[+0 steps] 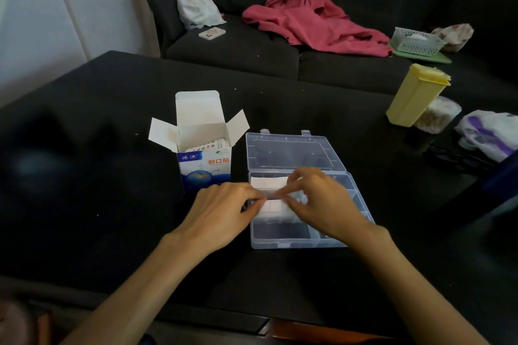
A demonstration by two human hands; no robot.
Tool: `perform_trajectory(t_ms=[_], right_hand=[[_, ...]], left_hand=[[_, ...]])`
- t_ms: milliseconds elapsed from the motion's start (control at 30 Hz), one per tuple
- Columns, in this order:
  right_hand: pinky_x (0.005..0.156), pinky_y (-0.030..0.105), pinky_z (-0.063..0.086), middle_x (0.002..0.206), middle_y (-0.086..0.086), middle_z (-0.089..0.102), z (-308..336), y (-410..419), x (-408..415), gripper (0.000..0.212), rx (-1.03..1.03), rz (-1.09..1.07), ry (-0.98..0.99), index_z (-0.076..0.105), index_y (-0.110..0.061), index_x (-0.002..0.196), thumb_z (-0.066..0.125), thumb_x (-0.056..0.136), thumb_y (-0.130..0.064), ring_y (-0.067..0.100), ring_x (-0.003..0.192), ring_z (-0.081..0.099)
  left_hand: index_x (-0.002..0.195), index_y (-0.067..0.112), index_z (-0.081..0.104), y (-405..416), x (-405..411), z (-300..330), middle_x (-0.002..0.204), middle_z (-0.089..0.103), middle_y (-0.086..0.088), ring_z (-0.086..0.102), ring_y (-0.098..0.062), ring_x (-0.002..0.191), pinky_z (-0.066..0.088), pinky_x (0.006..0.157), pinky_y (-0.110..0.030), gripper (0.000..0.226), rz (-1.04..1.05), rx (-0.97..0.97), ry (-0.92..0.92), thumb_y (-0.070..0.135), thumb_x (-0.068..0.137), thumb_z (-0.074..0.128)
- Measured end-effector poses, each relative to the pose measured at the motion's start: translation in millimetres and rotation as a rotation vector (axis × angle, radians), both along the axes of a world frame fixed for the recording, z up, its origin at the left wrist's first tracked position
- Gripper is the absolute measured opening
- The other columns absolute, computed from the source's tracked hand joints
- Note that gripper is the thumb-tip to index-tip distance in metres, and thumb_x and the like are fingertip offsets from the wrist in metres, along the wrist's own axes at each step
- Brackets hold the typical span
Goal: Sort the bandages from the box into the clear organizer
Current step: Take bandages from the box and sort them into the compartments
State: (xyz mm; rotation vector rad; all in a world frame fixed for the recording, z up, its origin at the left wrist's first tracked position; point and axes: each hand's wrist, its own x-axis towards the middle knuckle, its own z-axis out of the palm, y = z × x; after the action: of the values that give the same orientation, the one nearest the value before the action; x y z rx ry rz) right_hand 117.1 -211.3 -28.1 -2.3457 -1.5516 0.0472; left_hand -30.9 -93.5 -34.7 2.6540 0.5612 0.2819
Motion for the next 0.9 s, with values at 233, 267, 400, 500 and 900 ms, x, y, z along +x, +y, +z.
perform_trajectory(t_ms=[233, 267, 400, 500, 900], right_hand=[[0.074, 0.015, 0.039, 0.1, -0.006, 0.063, 5, -5, 8, 0.023, -0.125, -0.038, -0.008, 0.071, -0.027, 0.106, 0.062, 0.087, -0.036, 0.004, 0.088, 0.049], [0.07, 0.012, 0.037, 0.098, -0.007, 0.064, 6, -4, 7, 0.023, -0.136, -0.04, -0.004, 0.071, -0.026, 0.106, 0.063, 0.086, -0.036, 0.004, 0.085, 0.051], [0.066, 0.012, 0.043, 0.088, -0.012, 0.063, 22, -3, 5, 0.019, -0.121, -0.039, 0.079, 0.07, -0.031, 0.1, 0.066, 0.083, -0.038, 0.003, 0.075, 0.055], [0.065, 0.013, 0.046, 0.085, -0.013, 0.063, 47, 17, -5, 0.016, 0.074, 0.016, 0.142, 0.068, -0.028, 0.1, 0.061, 0.086, -0.033, 0.0, 0.073, 0.057], [0.091, 0.035, 0.048, 0.116, 0.001, 0.062, 90, 172, -31, 0.032, -0.566, 0.269, -0.084, 0.063, -0.017, 0.114, 0.064, 0.086, -0.031, 0.019, 0.104, 0.057]], left_hand=[[0.136, 0.041, 0.042, 0, -6, 0, 0.132, 0.052, 0.014, 0.056, -0.005, 0.109, 0.047, 0.083, -0.022, 0.037, -0.114, 0.097, -0.002, 0.034, 0.099, 0.04], [0.137, 0.041, 0.041, 1, -7, 0, 0.131, 0.053, 0.014, 0.056, -0.005, 0.108, 0.046, 0.081, -0.02, 0.038, -0.121, 0.097, -0.004, 0.034, 0.099, 0.04], [0.123, 0.034, 0.058, 5, -10, 11, 0.113, 0.065, 0.013, 0.061, -0.002, 0.092, 0.048, 0.08, -0.018, 0.032, -0.03, 0.128, -0.139, 0.04, 0.093, 0.05], [0.101, 0.021, 0.07, 18, -21, 25, 0.09, 0.072, 0.004, 0.065, -0.008, 0.075, 0.05, 0.07, -0.02, 0.022, 0.251, 0.201, -0.523, 0.034, 0.084, 0.065], [0.113, 0.028, 0.065, 62, -48, 28, 0.128, 0.056, 0.008, 0.049, -0.011, 0.116, 0.042, 0.082, -0.027, 0.031, 0.689, -0.086, -0.345, 0.039, 0.085, 0.065]])
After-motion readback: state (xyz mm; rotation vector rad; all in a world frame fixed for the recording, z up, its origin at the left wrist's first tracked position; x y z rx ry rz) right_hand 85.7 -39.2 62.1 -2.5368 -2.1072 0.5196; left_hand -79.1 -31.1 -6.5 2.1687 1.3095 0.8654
